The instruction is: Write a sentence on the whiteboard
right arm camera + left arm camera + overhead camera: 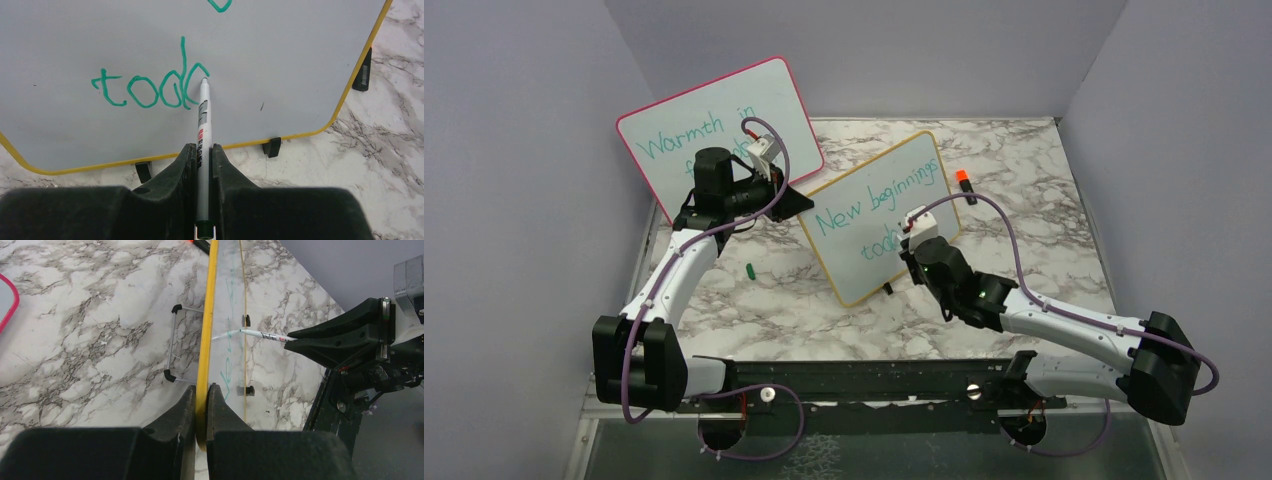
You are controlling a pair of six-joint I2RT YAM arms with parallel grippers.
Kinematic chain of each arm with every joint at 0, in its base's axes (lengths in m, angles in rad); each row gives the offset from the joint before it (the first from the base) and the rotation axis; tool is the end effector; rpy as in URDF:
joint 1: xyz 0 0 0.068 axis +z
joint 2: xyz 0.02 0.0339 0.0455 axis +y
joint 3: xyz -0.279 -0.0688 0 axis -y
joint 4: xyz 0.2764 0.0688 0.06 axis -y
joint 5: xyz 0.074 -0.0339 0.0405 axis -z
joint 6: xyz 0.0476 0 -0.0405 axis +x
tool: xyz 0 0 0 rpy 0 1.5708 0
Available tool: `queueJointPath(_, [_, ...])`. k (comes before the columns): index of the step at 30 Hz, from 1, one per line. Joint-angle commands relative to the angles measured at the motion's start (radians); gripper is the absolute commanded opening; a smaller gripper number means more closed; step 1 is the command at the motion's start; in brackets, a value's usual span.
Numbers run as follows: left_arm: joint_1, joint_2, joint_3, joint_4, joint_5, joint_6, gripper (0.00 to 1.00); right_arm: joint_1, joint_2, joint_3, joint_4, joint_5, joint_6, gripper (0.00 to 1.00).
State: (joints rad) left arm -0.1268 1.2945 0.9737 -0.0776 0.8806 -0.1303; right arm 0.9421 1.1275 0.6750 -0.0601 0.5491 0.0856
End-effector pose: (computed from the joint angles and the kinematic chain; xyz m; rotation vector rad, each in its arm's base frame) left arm 0.3140 -0.0770 0.3112 0.5795 1.8637 -1.0289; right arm 0.1818 0.2078 0.2424 -0.5248 1.9334 0.0832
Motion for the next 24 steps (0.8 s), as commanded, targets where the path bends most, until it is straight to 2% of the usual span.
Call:
queueJointPath(1, [0.002,0.026,-0.016,-0.050,-0.120,0.078,0.00,-0.005,0.002,0.019,0.051,0.025,-0.009,0.00])
queueJointPath(13, [0.001,0.026,-0.015,-0.051,-0.121,0.078,0.00,-0.011,0.011,0.019,0.062,0.007,0.003,0.00])
queueJointPath(24, [0.002,0.028,-0.014,-0.053,-0.124,0.080,0.00,-0.011,-0.005,-0.016,-0.057,-0.040,0.069,0.00])
